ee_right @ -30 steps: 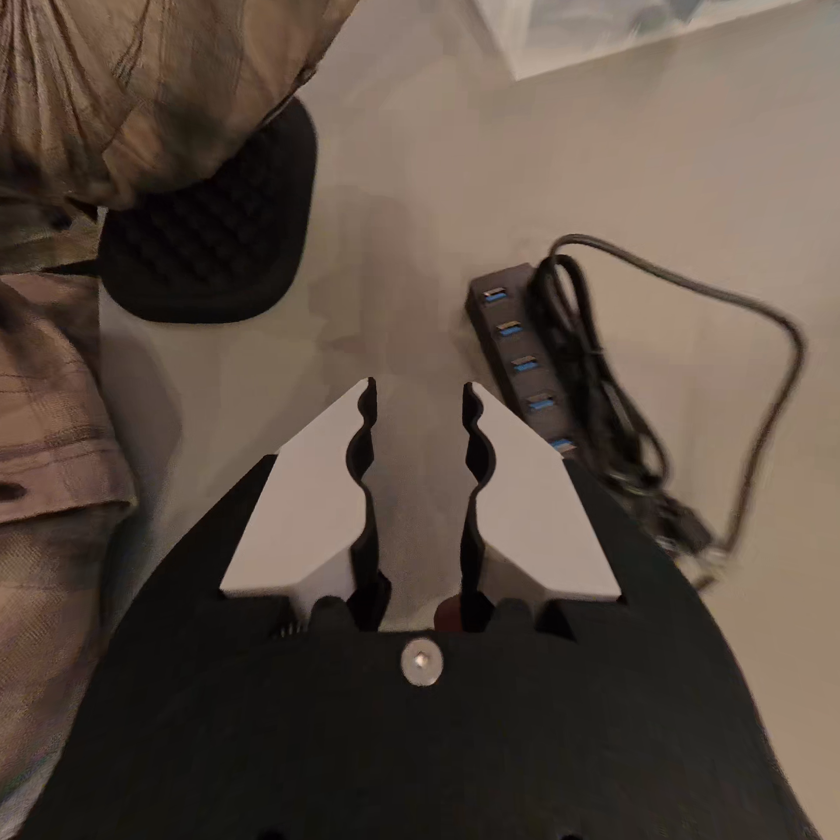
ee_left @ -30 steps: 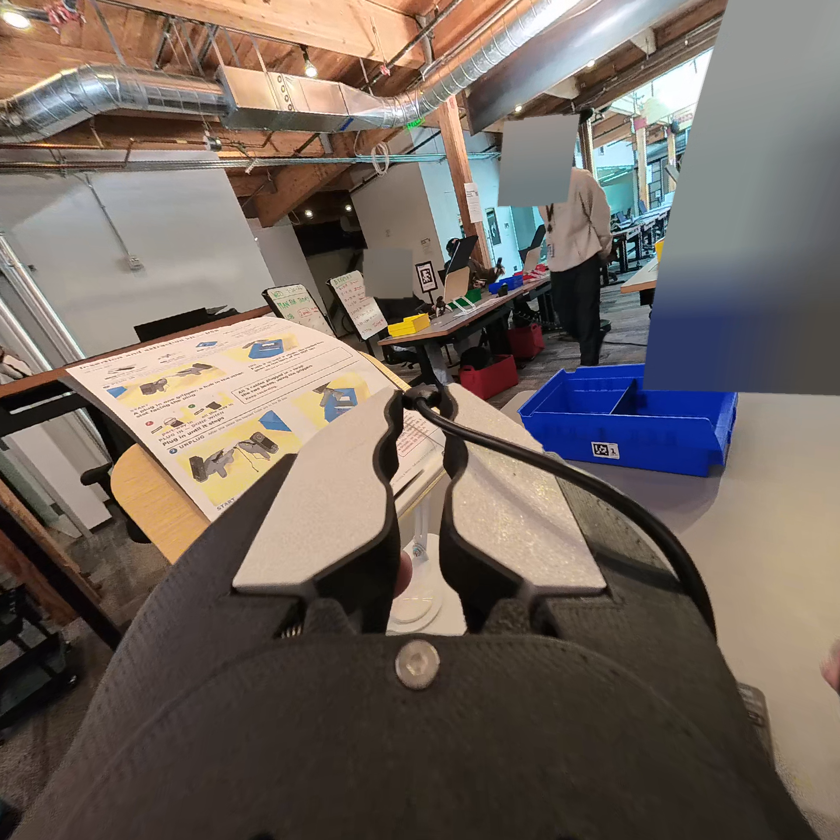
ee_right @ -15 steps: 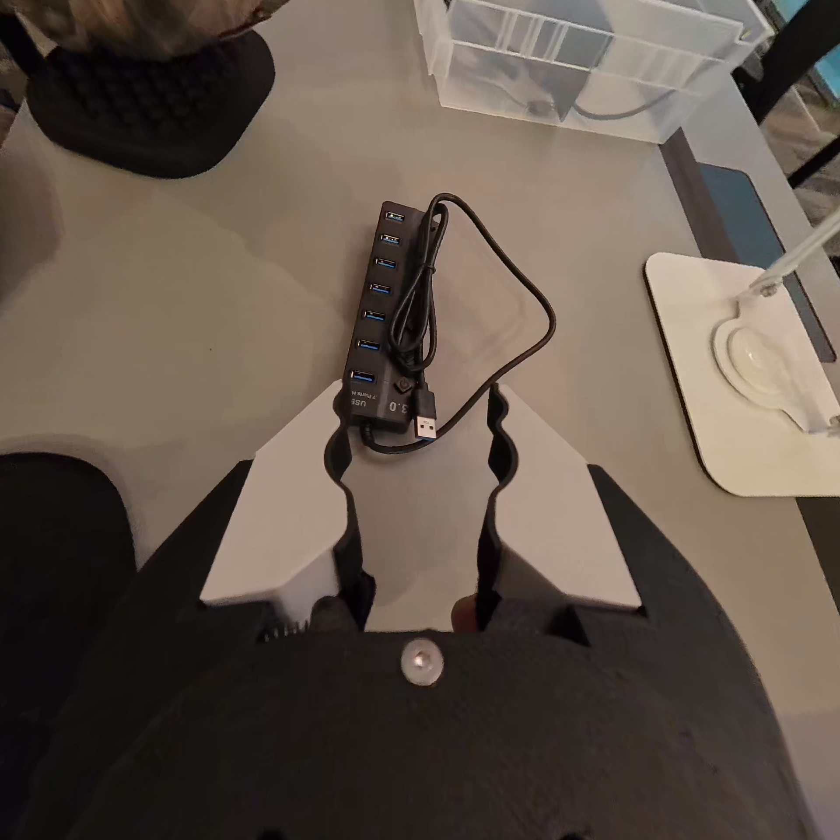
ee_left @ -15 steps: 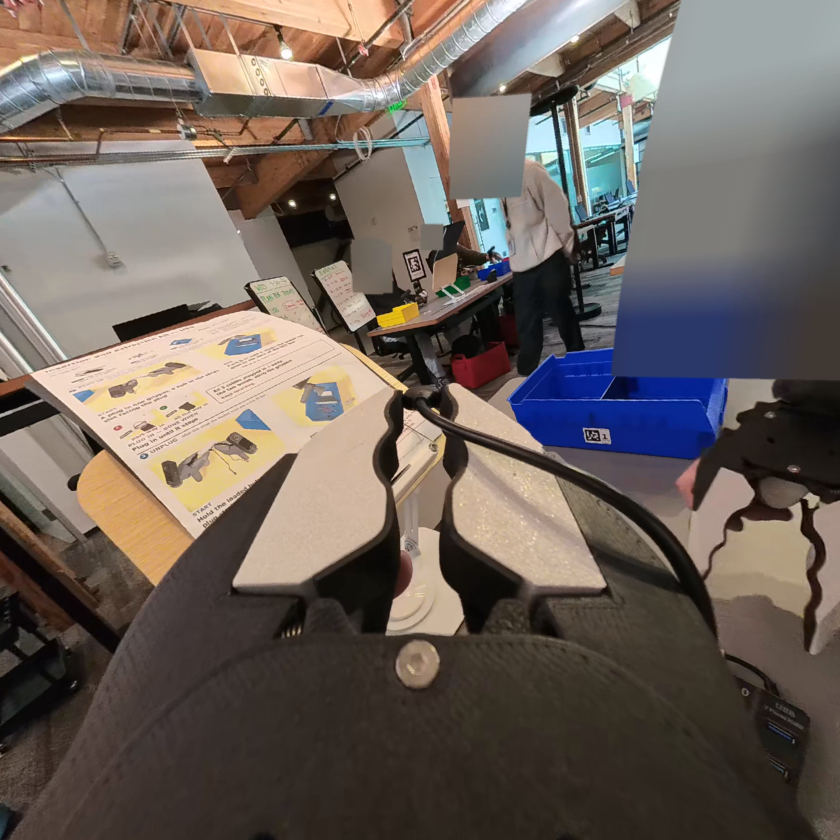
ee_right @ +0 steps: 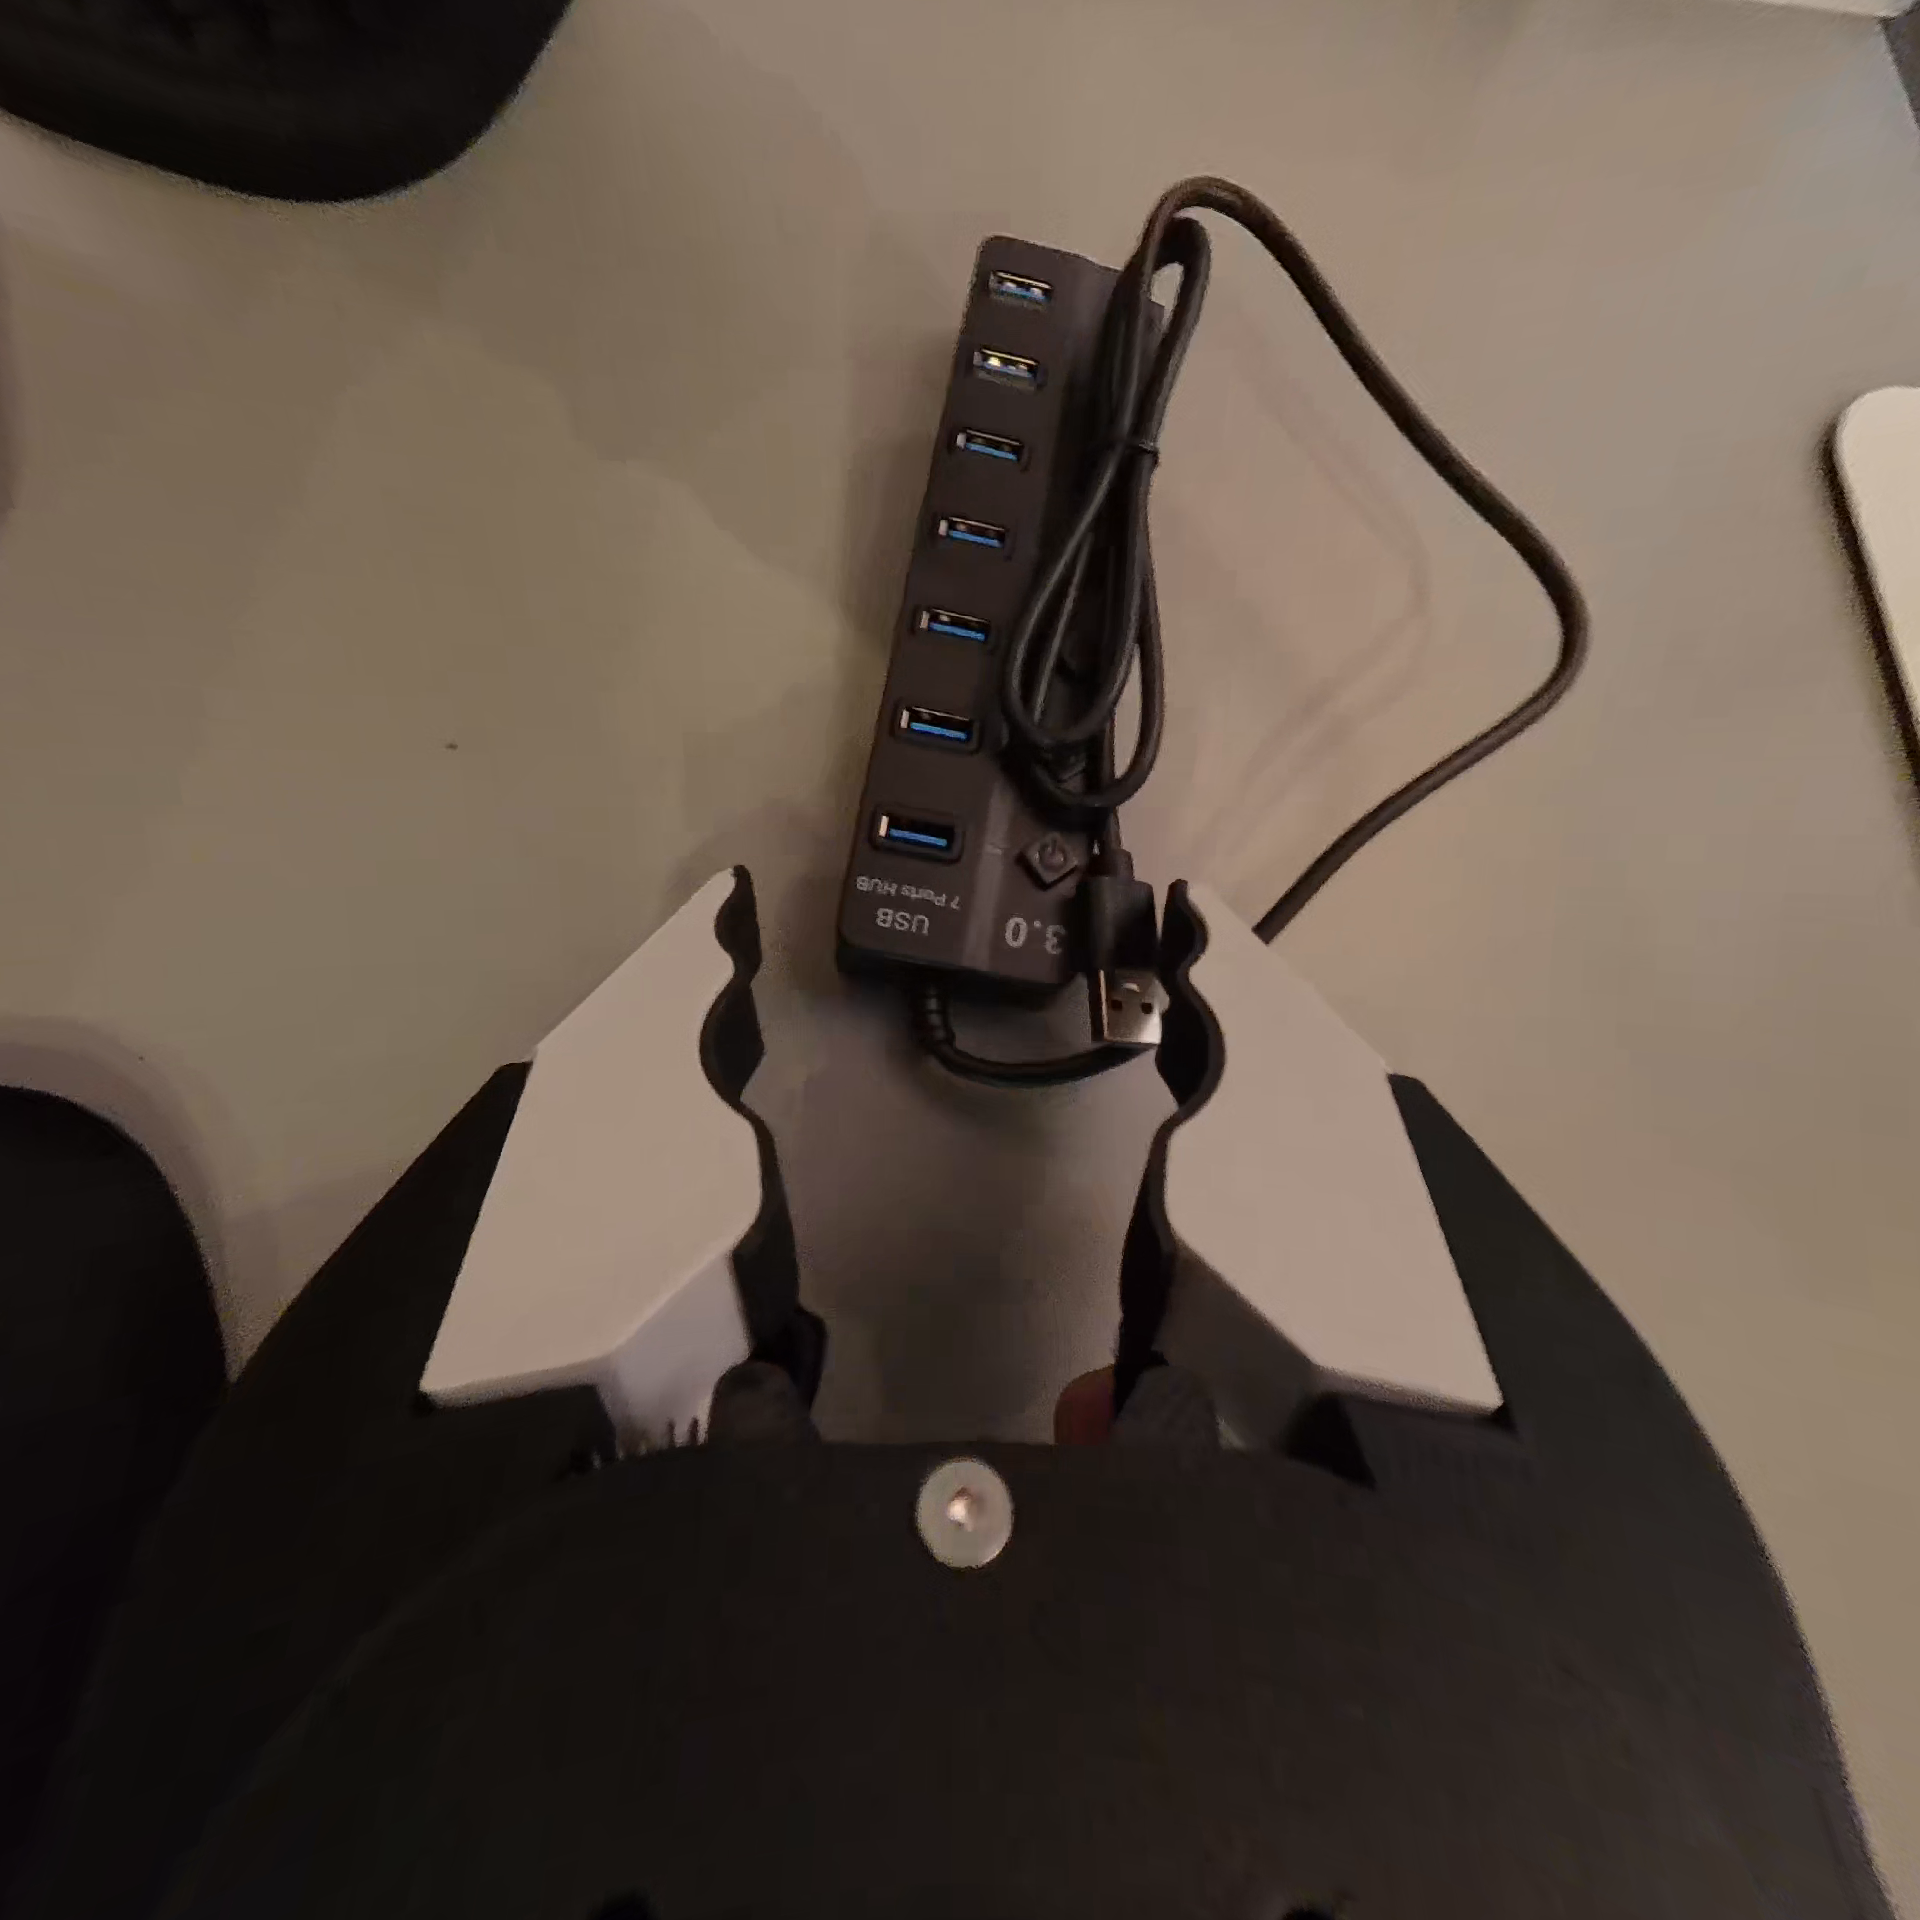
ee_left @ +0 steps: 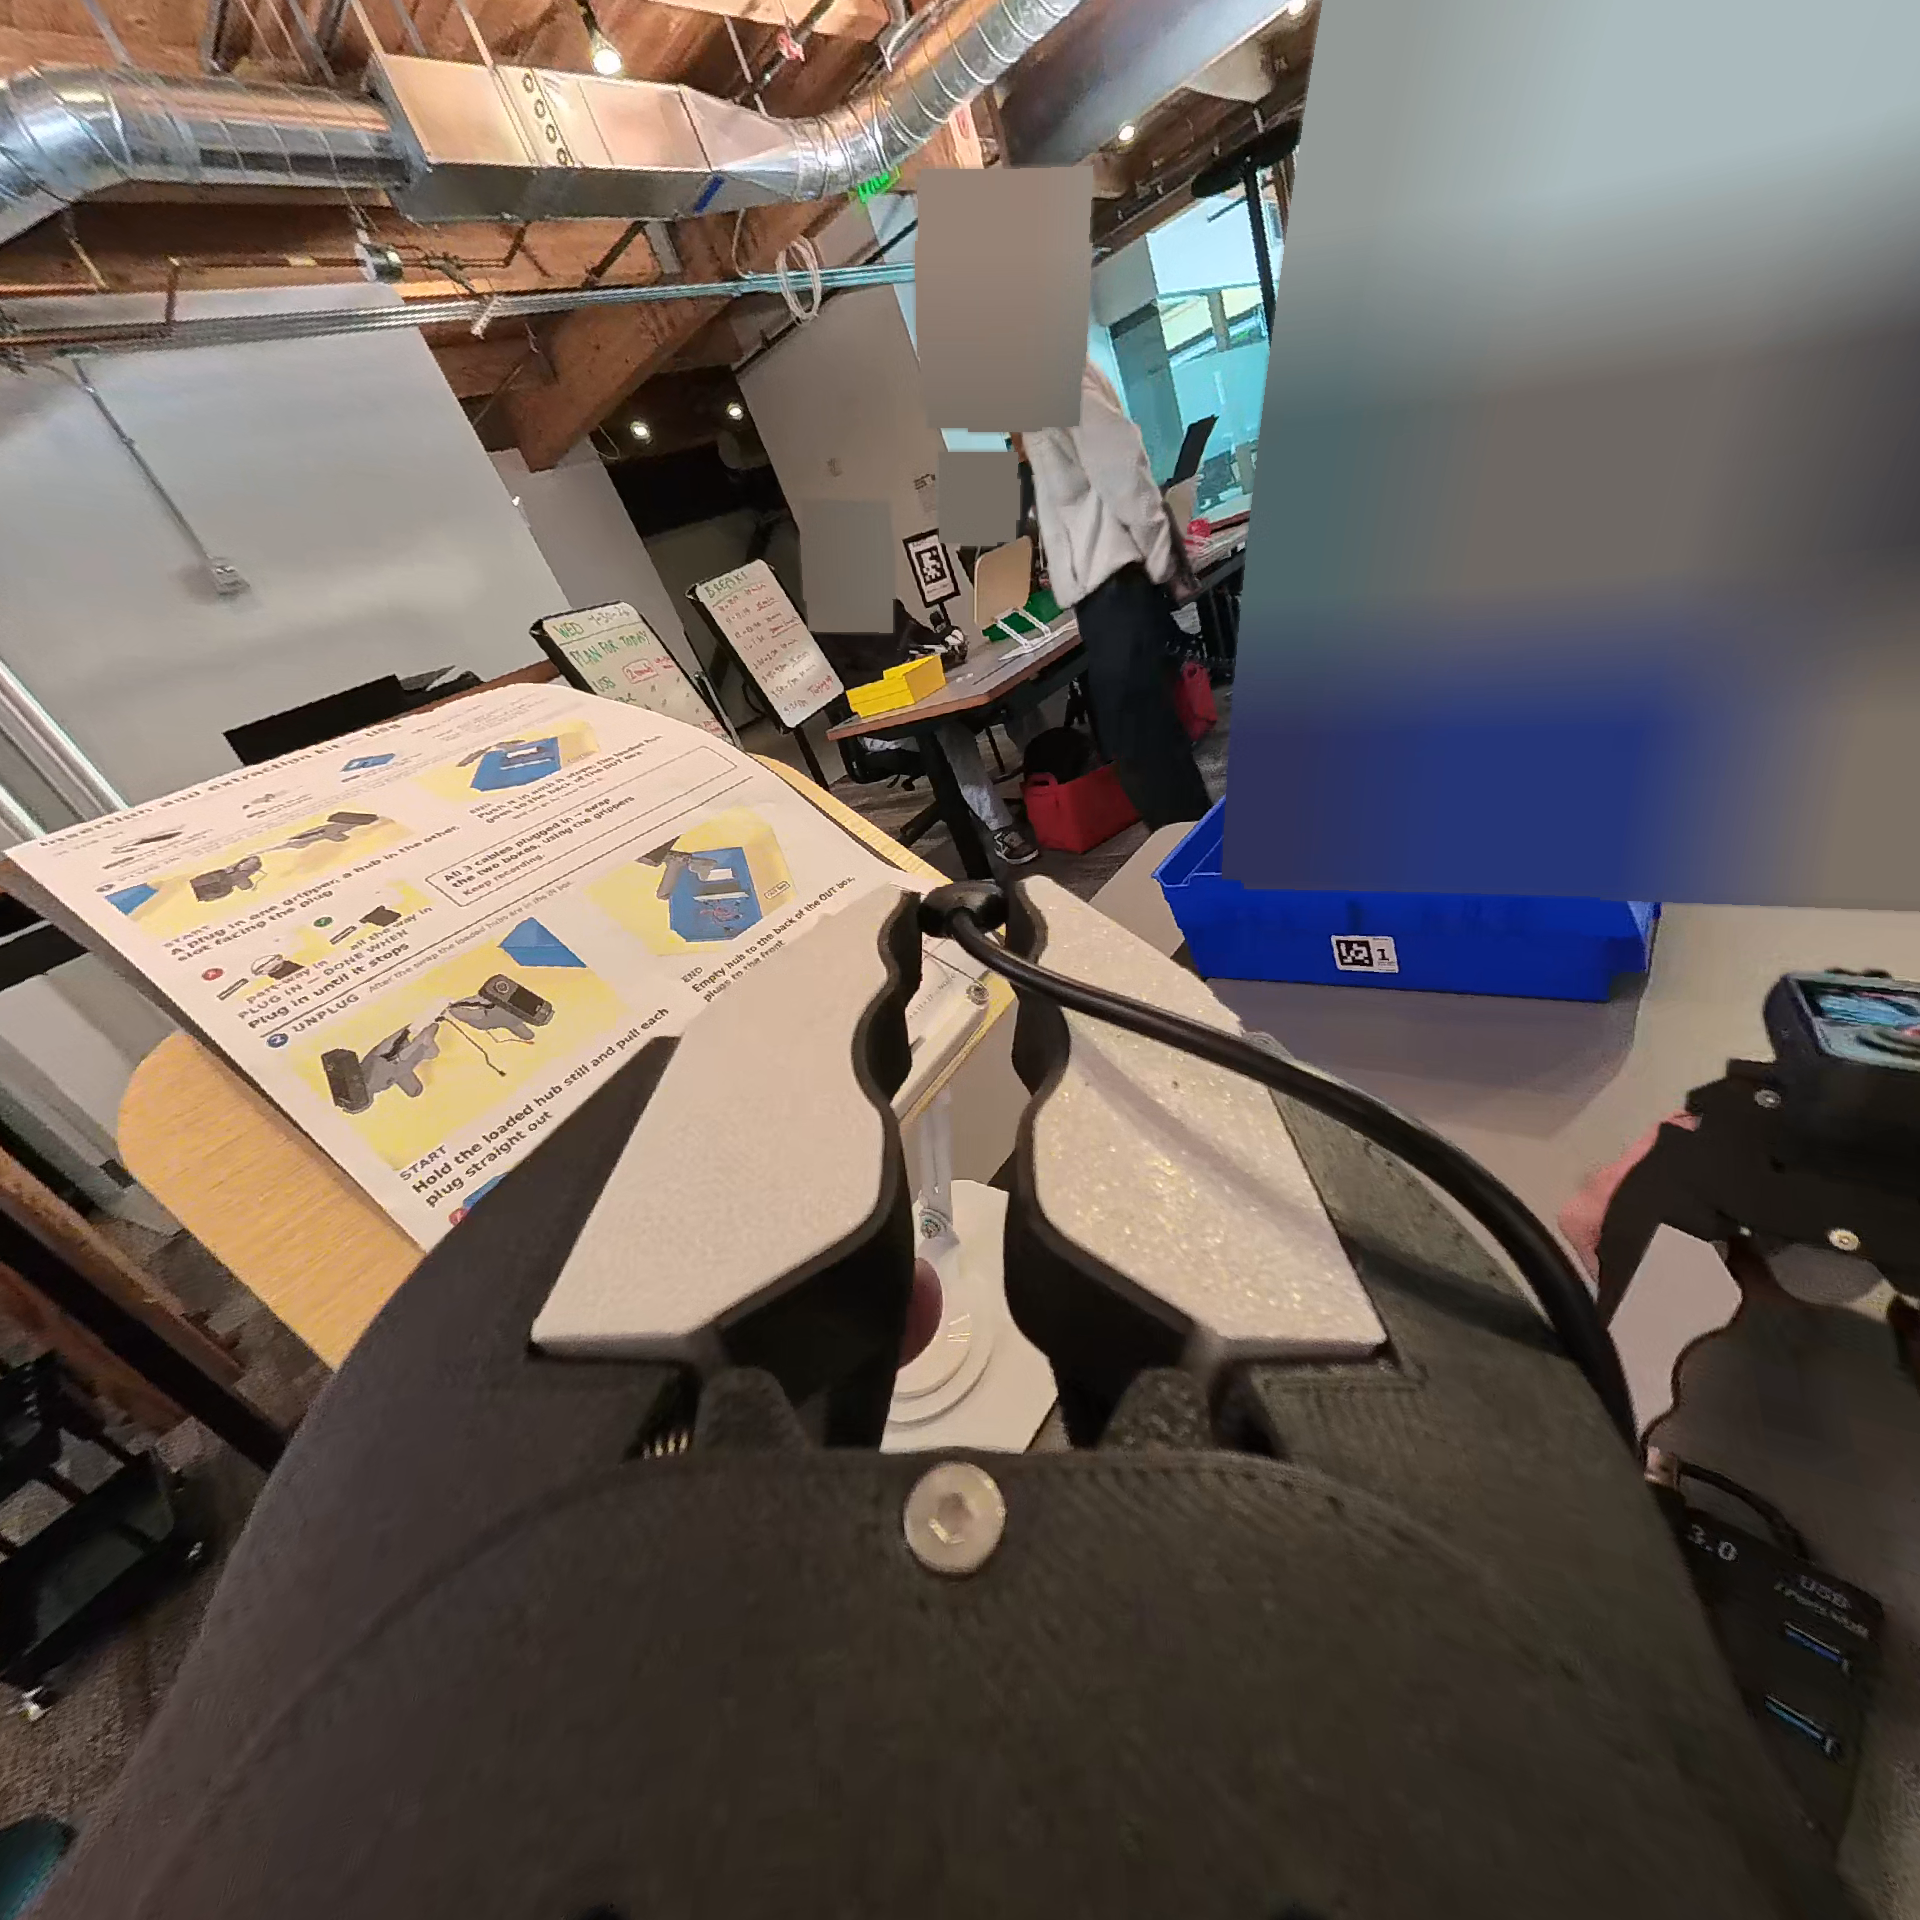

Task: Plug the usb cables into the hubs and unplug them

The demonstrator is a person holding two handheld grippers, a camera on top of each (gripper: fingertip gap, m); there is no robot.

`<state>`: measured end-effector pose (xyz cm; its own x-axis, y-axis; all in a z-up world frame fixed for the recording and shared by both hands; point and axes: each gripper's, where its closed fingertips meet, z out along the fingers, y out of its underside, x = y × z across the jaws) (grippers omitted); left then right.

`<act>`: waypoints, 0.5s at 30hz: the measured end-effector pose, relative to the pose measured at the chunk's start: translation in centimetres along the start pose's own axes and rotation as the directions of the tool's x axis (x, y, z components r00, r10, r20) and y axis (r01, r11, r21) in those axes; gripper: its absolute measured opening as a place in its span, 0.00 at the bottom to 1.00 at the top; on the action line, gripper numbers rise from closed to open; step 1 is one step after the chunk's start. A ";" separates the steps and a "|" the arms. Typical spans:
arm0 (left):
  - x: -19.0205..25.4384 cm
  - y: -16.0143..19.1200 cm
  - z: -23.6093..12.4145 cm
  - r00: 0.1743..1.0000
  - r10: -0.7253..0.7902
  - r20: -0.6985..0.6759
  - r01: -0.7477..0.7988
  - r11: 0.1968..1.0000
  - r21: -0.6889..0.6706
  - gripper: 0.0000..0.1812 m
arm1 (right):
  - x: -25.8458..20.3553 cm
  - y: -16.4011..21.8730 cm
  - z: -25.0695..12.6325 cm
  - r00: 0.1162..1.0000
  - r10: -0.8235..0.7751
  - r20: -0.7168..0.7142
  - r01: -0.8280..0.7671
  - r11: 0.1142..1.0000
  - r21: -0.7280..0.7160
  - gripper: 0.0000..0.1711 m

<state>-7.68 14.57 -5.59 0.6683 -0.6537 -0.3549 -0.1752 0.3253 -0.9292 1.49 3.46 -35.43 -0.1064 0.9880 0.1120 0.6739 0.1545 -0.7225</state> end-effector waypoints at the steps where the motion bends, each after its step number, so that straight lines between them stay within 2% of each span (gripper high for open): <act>1: 0.1 0.1 0.1 1.000 0.003 -0.001 -0.003 1.000 -0.003 0.08 | 0.2 0.0 -0.1 1.000 -0.004 -0.024 0.004 1.000 0.009 0.42; 3: 0.3 0.1 0.2 1.000 0.013 -0.001 -0.013 1.000 -0.009 0.09 | 0.5 -0.7 -1.0 0.997 -0.023 -0.079 0.026 0.999 0.047 0.37; 5: 0.3 0.0 0.2 1.000 0.023 0.002 -0.023 1.000 -0.009 0.08 | -0.8 -1.4 -1.9 0.999 -0.026 -0.034 0.028 0.998 0.055 0.32; 8: 0.6 -0.1 0.2 1.000 0.021 -0.005 -0.021 1.000 -0.006 0.09 | -2.1 -0.9 -1.6 0.999 0.010 0.033 -0.011 1.000 0.025 0.36; 12: 1.0 0.0 0.5 0.999 0.029 -0.015 -0.029 1.000 -0.012 0.09 | -1.0 0.2 -0.6 0.999 0.049 -0.022 -0.049 0.999 0.007 0.46; 15: 1.3 0.0 0.5 0.999 0.044 -0.017 -0.045 0.999 -0.014 0.08 | -0.5 0.1 -0.1 0.998 0.059 -0.038 -0.058 0.998 0.027 0.46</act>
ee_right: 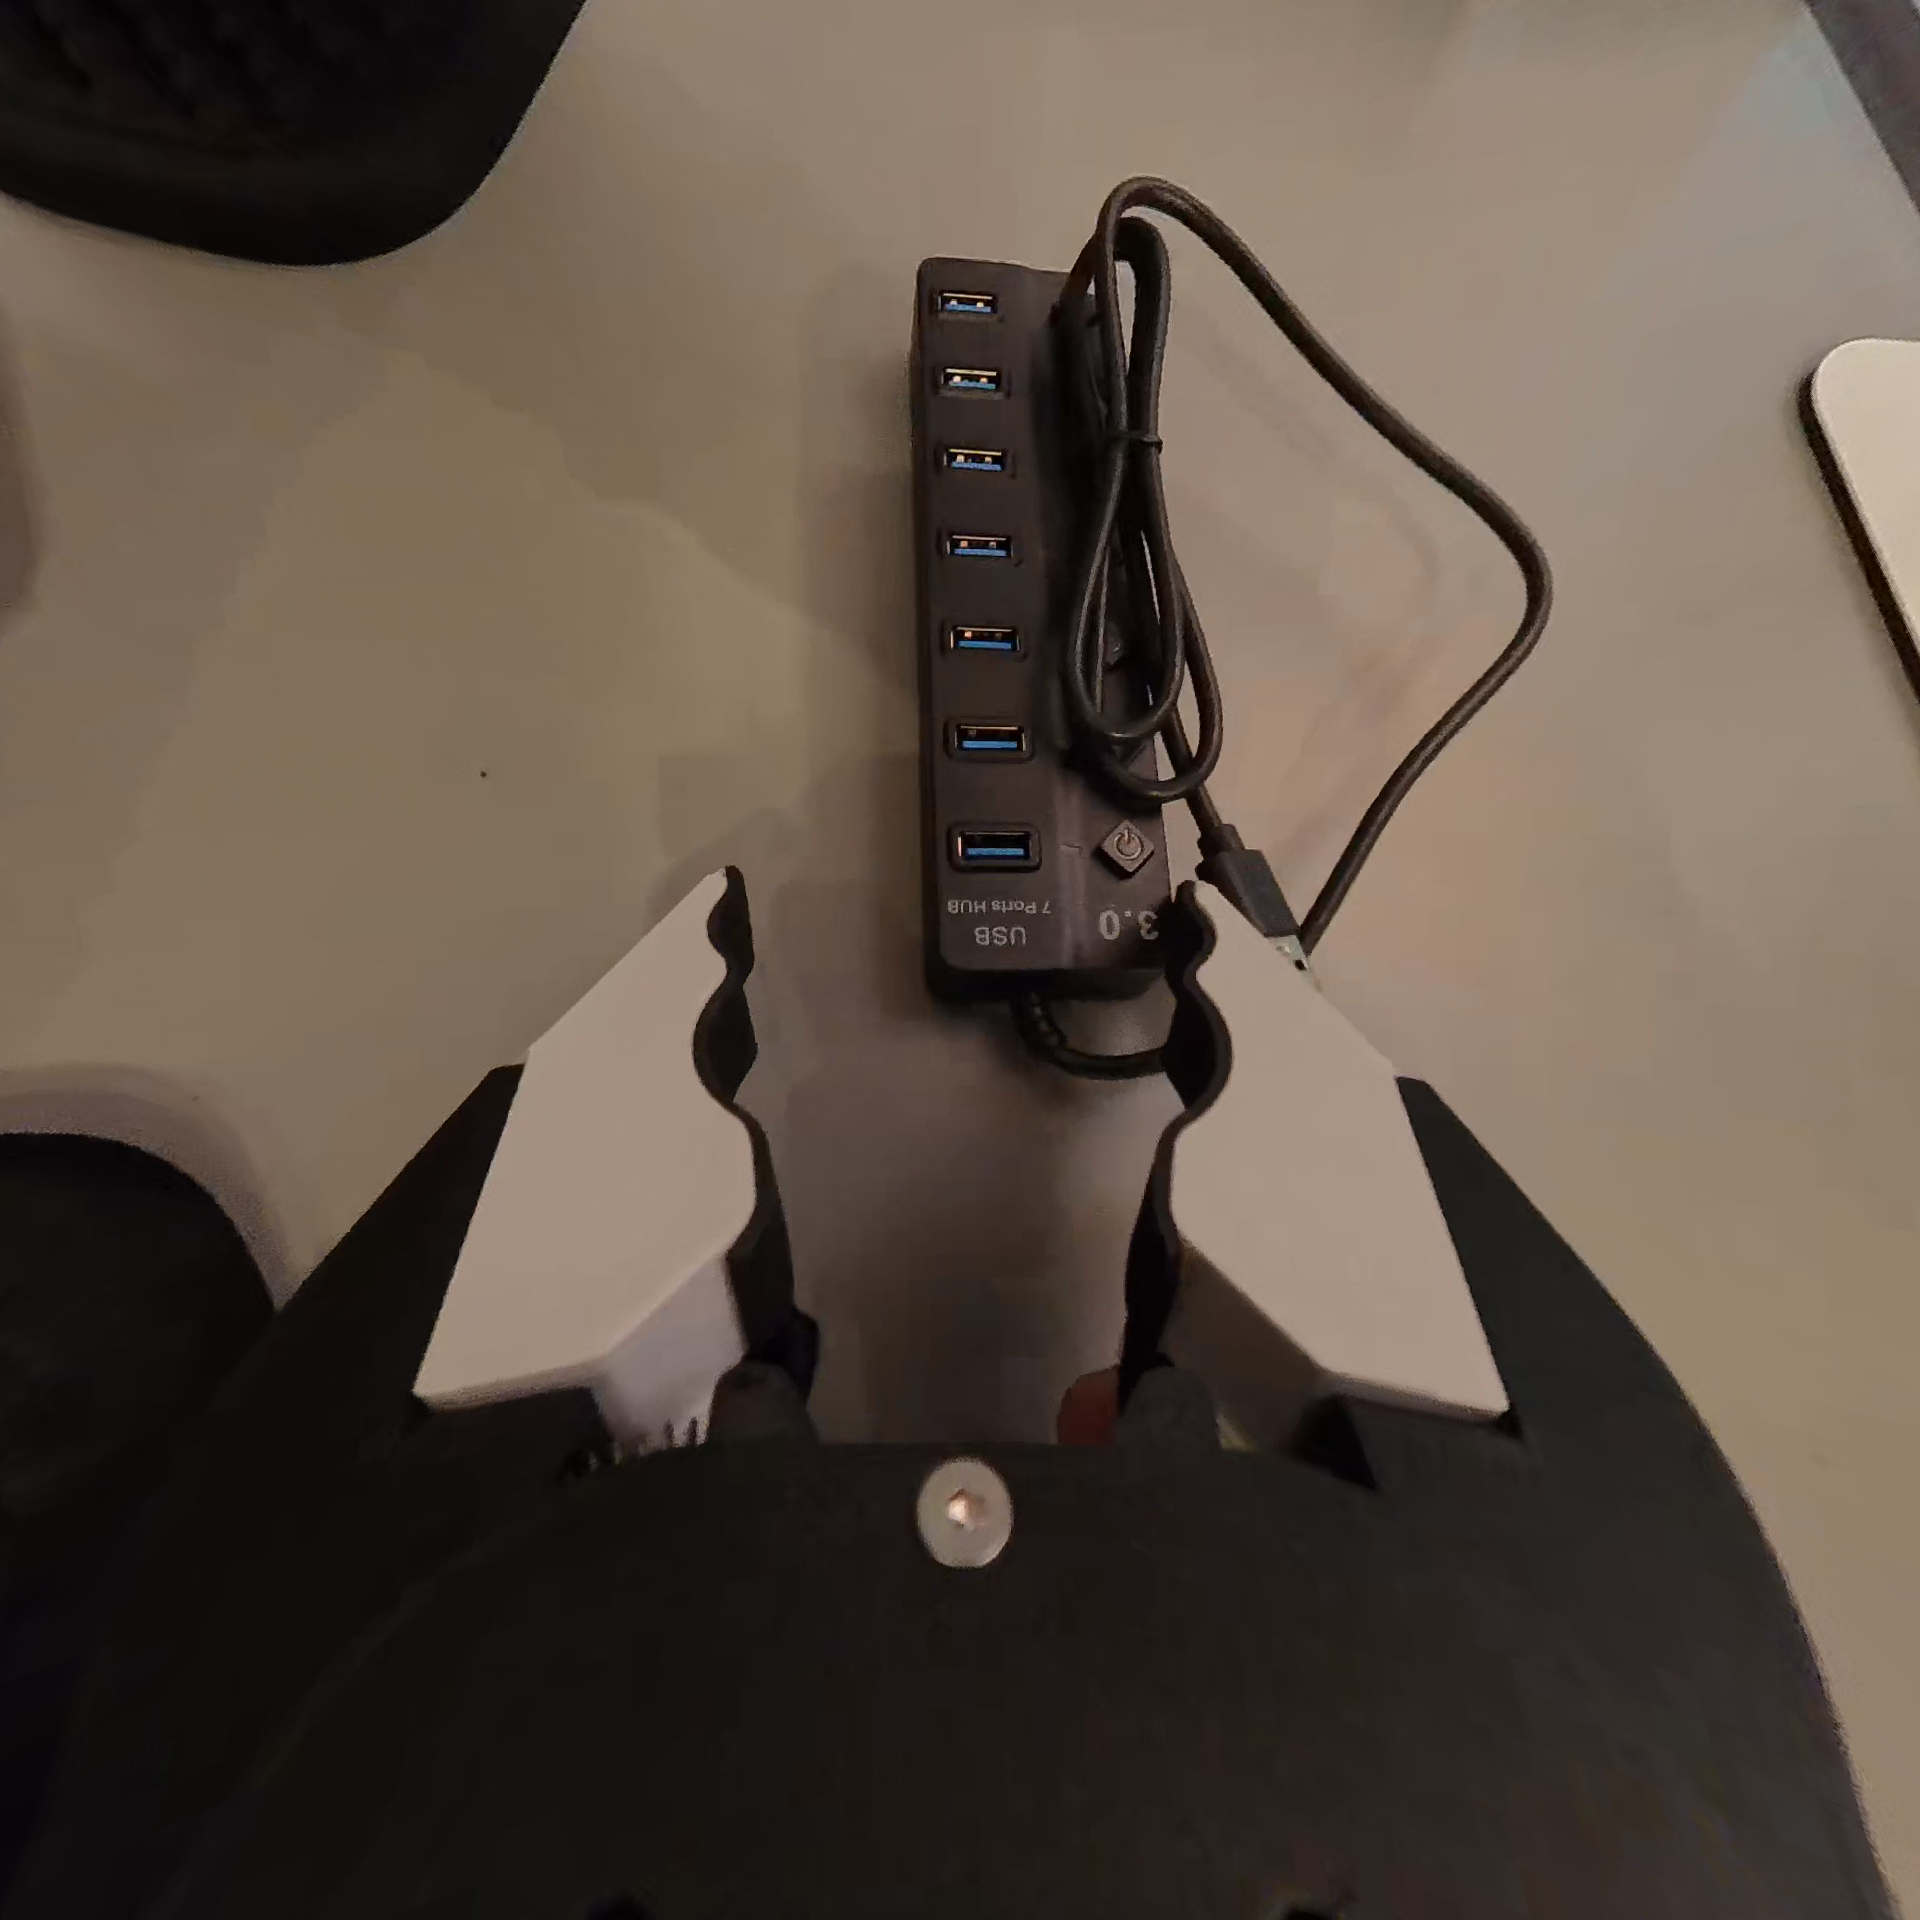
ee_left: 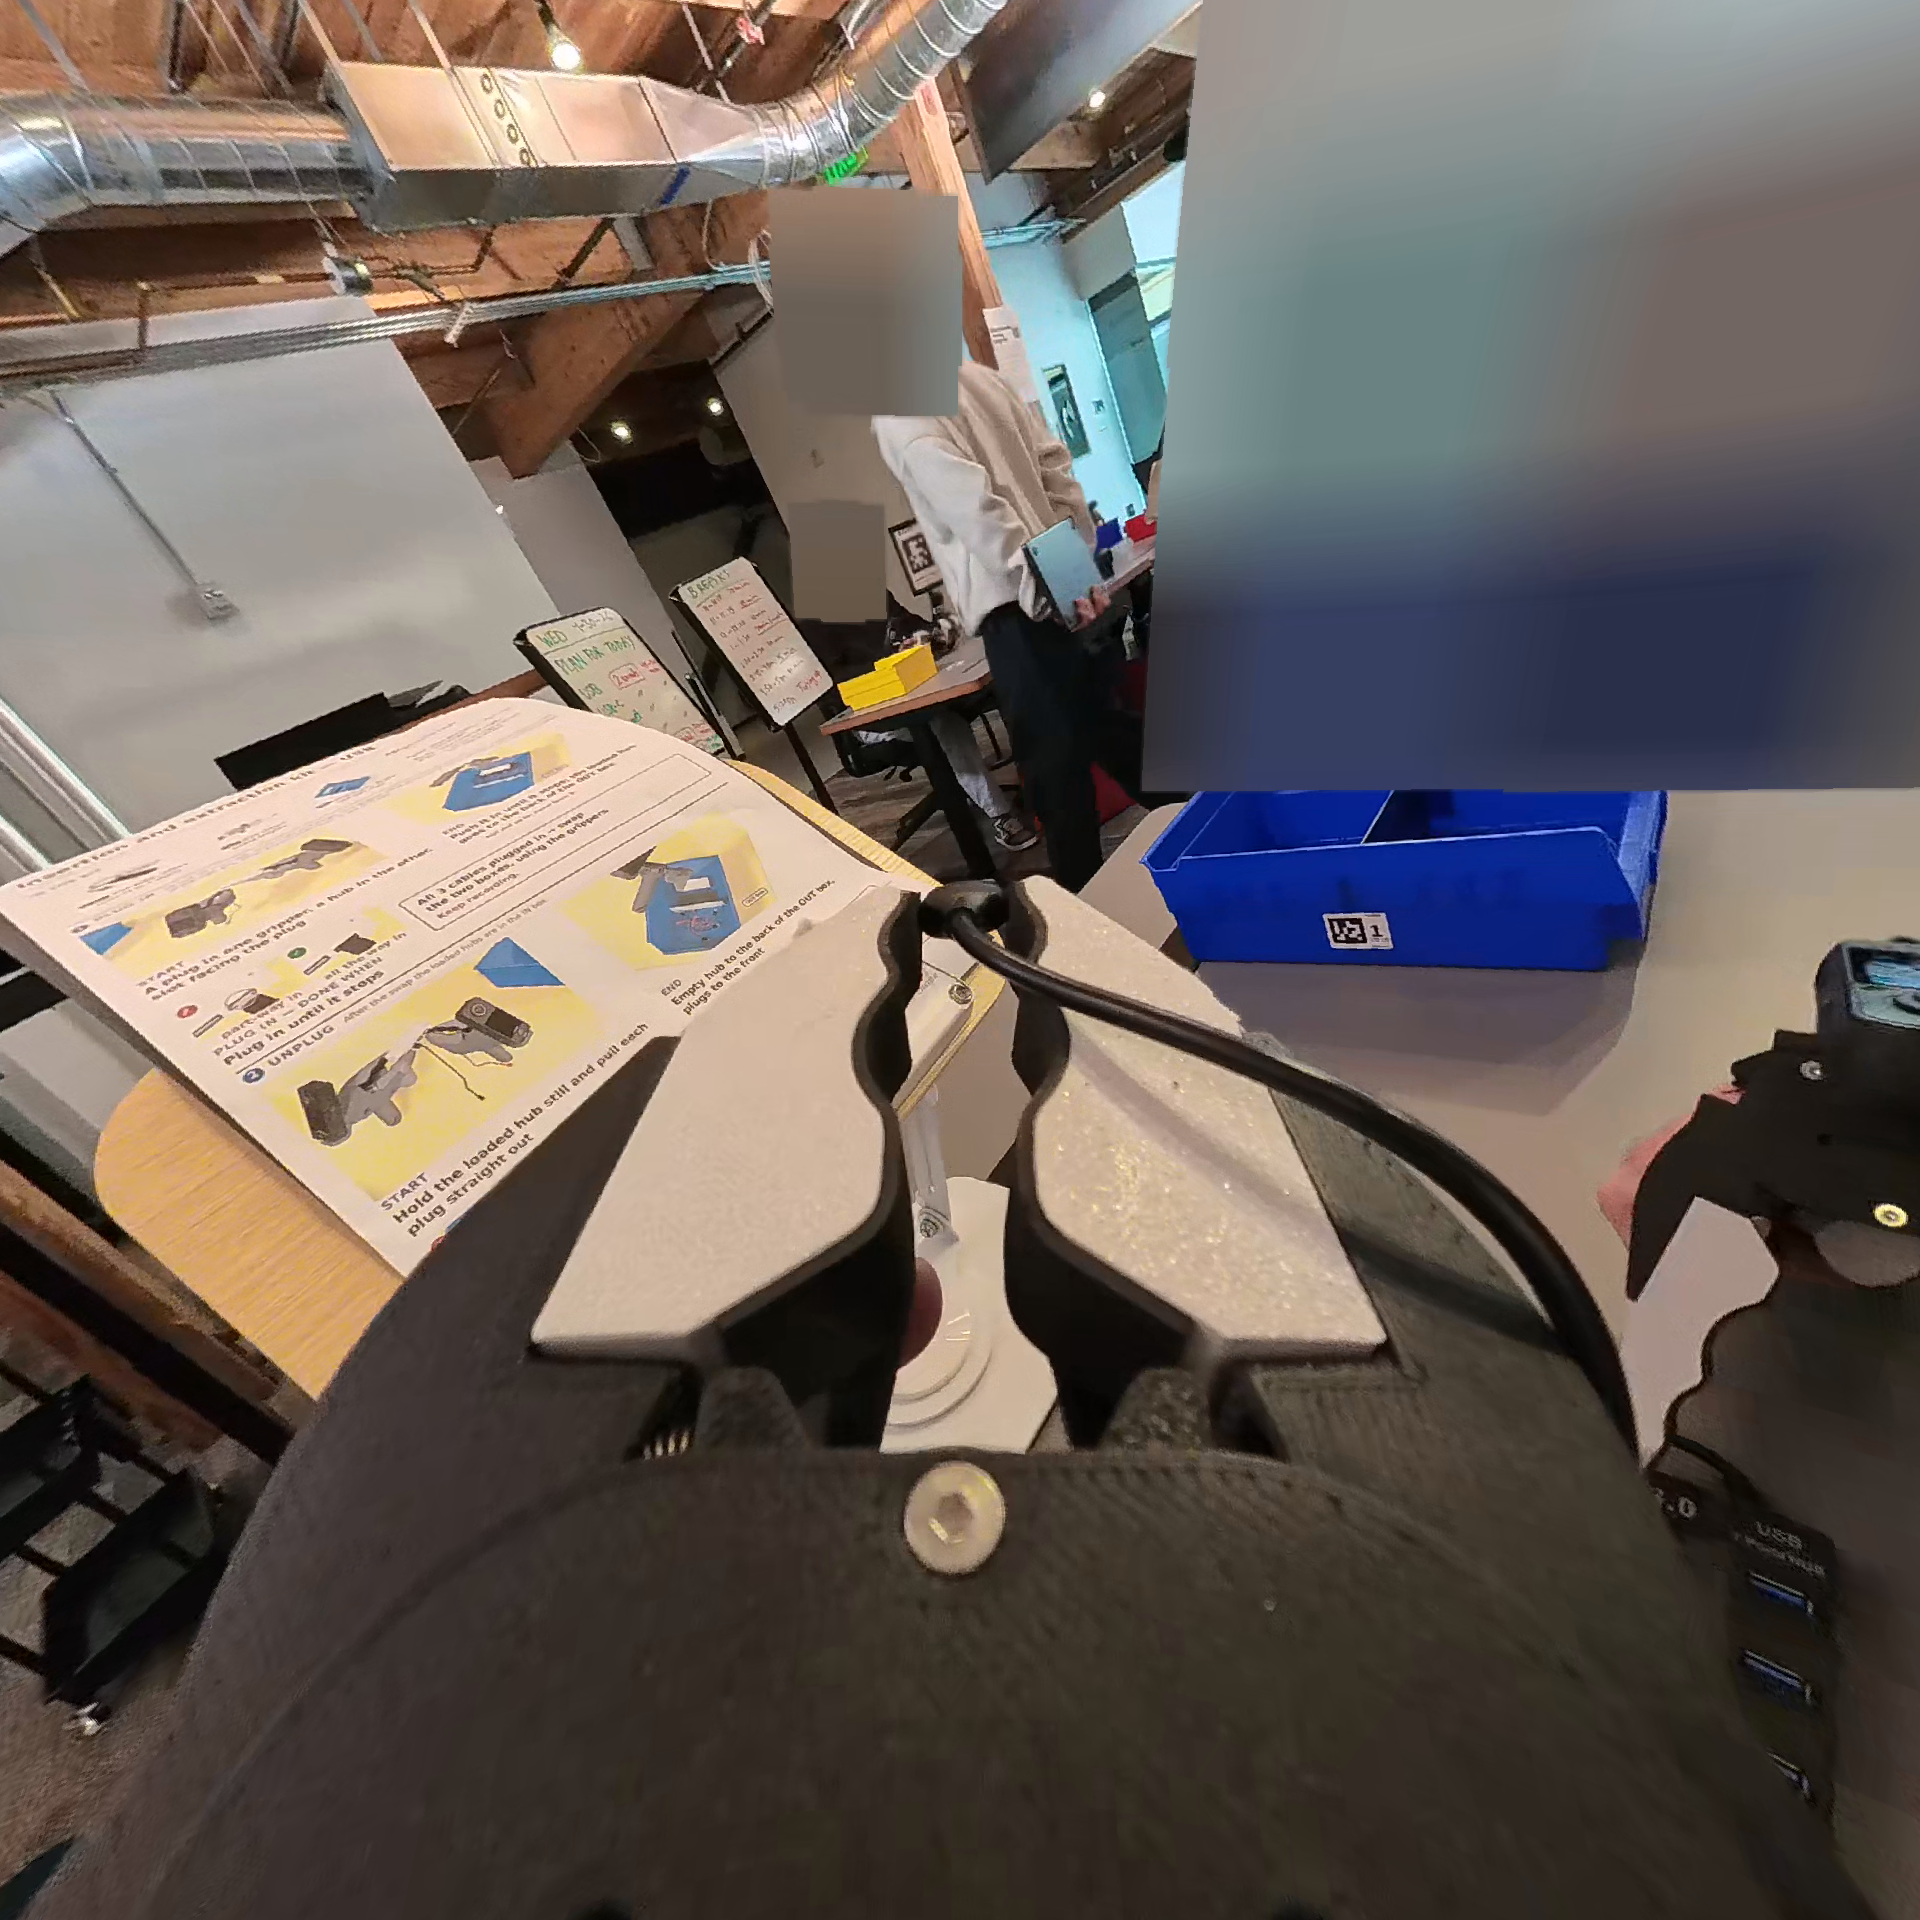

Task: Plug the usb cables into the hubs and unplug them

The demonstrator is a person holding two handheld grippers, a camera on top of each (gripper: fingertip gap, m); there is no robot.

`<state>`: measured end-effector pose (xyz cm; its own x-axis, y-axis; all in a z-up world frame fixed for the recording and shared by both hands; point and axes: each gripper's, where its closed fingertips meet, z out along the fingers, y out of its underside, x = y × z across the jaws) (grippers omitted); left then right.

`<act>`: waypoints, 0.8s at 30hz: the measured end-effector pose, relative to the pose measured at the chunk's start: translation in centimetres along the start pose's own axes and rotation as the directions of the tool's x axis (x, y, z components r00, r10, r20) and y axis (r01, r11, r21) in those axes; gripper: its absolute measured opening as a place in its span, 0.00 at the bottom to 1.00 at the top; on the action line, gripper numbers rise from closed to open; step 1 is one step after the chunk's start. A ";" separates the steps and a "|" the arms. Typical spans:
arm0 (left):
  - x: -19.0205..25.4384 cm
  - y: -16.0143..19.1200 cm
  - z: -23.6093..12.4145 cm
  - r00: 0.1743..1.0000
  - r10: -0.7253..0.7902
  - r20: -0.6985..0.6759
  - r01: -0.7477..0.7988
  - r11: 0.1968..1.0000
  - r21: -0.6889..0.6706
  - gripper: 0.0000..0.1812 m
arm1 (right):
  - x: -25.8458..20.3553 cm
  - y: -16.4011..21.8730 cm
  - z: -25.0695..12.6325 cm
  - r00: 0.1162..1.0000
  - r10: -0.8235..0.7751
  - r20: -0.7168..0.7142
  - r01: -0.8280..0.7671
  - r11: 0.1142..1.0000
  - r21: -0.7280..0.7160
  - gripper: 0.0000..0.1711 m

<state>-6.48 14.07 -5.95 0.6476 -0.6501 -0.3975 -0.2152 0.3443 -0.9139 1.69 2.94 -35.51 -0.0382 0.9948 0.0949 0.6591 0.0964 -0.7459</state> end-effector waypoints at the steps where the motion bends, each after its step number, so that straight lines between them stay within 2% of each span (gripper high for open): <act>1: 0.0 0.0 0.0 1.000 0.001 0.000 -0.001 1.000 -0.001 0.08 | 0.1 0.0 0.1 1.000 0.004 0.005 -0.004 1.000 0.003 0.46; 4: 0.0 0.1 0.1 1.000 -0.009 -0.007 0.009 1.000 0.002 0.08 | 0.7 0.5 0.8 1.000 -0.003 0.007 0.003 0.999 -0.033 0.48; 7: 0.1 0.3 0.2 1.000 -0.007 -0.009 0.007 1.000 -0.004 0.08 | 1.4 0.8 1.4 0.999 0.018 0.044 -0.016 0.998 -0.056 0.44; 10: 0.2 0.3 0.2 1.000 0.000 -0.012 0.000 1.000 -0.005 0.08 | 1.7 0.6 1.7 0.995 0.027 0.094 -0.022 0.998 -0.056 0.30; 19: 0.3 0.7 0.4 1.000 0.003 -0.021 -0.003 1.000 -0.015 0.08 | 1.9 0.3 1.7 0.988 0.001 0.158 0.003 1.000 -0.023 0.30; 22: 0.3 0.6 0.3 1.000 0.005 -0.022 -0.005 1.000 -0.013 0.11 | 2.7 -0.7 0.6 0.991 0.039 0.127 -0.044 0.998 0.038 0.30; 24: 0.2 0.6 0.2 1.000 0.003 -0.021 -0.004 1.000 -0.012 0.08 | 3.4 -1.9 -1.0 0.992 0.065 0.108 -0.076 0.993 0.096 0.30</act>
